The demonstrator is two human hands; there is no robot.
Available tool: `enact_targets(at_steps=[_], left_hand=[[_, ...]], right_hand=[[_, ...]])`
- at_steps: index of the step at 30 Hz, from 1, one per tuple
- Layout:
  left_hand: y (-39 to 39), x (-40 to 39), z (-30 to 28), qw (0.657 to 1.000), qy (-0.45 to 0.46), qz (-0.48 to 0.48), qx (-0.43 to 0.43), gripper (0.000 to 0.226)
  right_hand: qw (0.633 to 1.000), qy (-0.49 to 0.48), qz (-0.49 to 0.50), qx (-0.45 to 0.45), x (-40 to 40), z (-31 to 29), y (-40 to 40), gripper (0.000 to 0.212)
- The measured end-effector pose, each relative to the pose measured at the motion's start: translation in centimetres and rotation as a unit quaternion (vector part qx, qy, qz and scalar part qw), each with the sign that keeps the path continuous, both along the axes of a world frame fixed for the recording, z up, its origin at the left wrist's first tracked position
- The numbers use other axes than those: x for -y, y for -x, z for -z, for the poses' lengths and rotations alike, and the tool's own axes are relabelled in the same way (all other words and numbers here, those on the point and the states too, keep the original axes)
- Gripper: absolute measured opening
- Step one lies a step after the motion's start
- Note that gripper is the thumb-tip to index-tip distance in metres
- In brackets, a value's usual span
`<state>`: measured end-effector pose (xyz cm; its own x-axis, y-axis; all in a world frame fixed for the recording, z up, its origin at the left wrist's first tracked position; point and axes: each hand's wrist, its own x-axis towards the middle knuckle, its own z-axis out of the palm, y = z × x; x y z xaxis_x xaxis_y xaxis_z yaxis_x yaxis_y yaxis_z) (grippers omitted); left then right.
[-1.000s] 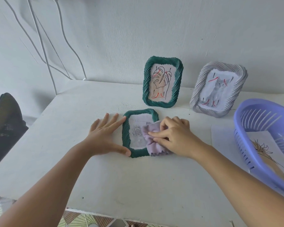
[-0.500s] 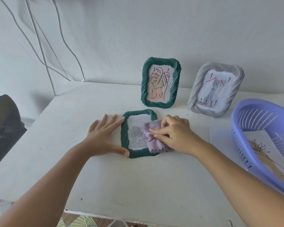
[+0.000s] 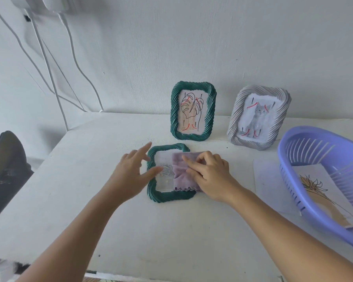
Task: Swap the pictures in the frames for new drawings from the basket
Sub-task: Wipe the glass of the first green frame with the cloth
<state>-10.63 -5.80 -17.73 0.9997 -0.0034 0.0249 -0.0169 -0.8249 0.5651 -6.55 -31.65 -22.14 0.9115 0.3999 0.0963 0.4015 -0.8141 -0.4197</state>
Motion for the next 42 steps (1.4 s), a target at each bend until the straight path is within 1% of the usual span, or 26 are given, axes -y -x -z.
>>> enact_targets(at_steps=[1,3,6,9,11,13,15,17,19,21,23,27,30,35,37,39,41,42], left_hand=[[-0.1,1.3,-0.2,1.0,0.011,0.001,0.003,0.077],[-0.4,3.8,-0.3,1.0,0.01,-0.011,-0.01,0.069],[-0.8,6.2,0.3,0.999,0.007,-0.024,-0.026,0.074],[-1.0,7.4,0.9,0.999,0.016,-0.028,-0.042,0.081],[-1.0,7.7,1.1,0.998,0.026,-0.029,-0.045,0.081],[-0.8,7.6,1.0,0.998,0.041,-0.026,-0.039,0.079],[-0.6,7.2,0.6,0.998,0.052,-0.021,-0.03,0.074],[-0.4,6.2,0.0,0.998,0.058,-0.022,-0.022,0.069],[-0.4,4.6,-0.3,0.996,0.073,-0.036,-0.026,0.066],[-0.4,2.3,-0.4,0.993,0.096,-0.067,-0.032,0.066],[-0.1,-0.4,-0.2,0.99,0.098,-0.096,-0.035,0.067],[1.2,-5.0,0.3,0.986,0.074,-0.139,-0.059,0.068],[2.0,-7.4,0.8,0.982,0.043,-0.167,-0.07,0.071],[2.6,-7.9,1.2,0.979,-0.01,-0.179,-0.094,0.072],[2.5,-7.1,1.1,0.973,-0.065,-0.21,-0.076,0.075],[2.3,-5.6,0.6,0.967,-0.117,-0.223,-0.024,0.075],[1.9,-3.3,-0.1,0.971,-0.139,-0.193,0.02,0.069],[1.6,-2.1,-0.2,0.974,-0.151,-0.169,0.027,0.064]], right_hand=[[1.0,-0.002,0.0,0.003,0.0,0.1,0.0,0.044],[1.0,0.001,-0.001,0.004,0.0,0.2,0.1,0.043],[1.0,0.01,-0.006,-0.006,0.1,0.0,0.0,0.045],[1.0,0.016,-0.009,-0.007,0.1,-0.1,0.0,0.043],[1.0,0.015,-0.008,-0.008,0.1,-0.1,0.1,0.048],[1.0,0.005,-0.008,-0.009,0.1,-0.2,0.2,0.064],[1.0,-0.021,-0.001,-0.01,0.1,-0.2,0.1,0.069],[0.999,-0.048,0.02,-0.012,0.1,-0.3,0.0,0.063],[0.998,-0.05,0.041,-0.013,0.1,-0.4,-0.4,0.053],[0.998,-0.039,0.05,-0.013,-0.1,-0.6,-0.5,0.052],[0.998,-0.021,0.051,-0.023,-0.5,-0.6,-0.7,0.054],[0.997,0.029,0.061,-0.028,-1.2,-0.2,-1.0,0.056],[0.997,0.038,0.067,-0.031,-1.6,-0.1,-1.1,0.058],[0.996,0.051,0.069,-0.026,-1.8,-0.1,-1.1,0.06],[0.996,0.054,0.069,-0.03,-1.8,-0.2,-1.2,0.061],[0.996,0.05,0.07,-0.038,-1.9,-0.2,-1.2,0.063],[0.995,0.042,0.075,-0.043,-1.9,-0.2,-1.3,0.065],[0.995,0.042,0.077,-0.044,-2.0,-0.2,-1.2,0.067]])
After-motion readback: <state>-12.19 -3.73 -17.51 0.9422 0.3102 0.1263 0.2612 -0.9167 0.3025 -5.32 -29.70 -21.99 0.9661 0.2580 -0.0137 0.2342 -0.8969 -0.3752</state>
